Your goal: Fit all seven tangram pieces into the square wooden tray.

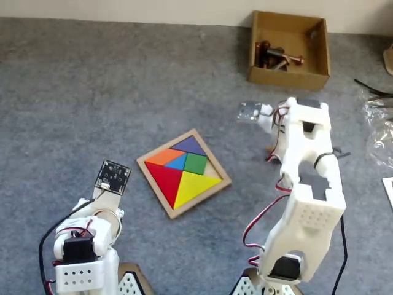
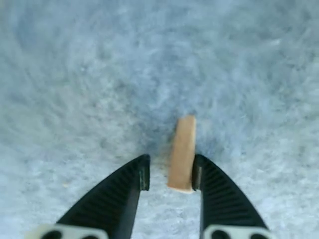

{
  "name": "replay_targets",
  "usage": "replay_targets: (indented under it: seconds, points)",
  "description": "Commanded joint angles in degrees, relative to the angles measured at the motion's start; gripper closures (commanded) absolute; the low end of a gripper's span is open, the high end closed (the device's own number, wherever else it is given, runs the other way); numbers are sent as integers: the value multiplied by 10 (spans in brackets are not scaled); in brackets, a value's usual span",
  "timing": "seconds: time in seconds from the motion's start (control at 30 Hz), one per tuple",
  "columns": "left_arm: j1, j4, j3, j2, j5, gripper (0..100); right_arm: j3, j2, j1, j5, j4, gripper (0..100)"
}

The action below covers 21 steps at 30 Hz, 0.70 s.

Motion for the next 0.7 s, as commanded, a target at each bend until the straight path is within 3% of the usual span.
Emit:
replay_targets:
  seconds: [0.0,0.23,0.67]
  points:
    - [-2,4,12,-5,6,986,-68,-2,-10,-26,59,865]
    - [-2,4,12,-5,6,986,-109,0,-10,-25,70,958]
    - [-2,4,12,-5,6,986,-108,2,-10,-27,74,995]
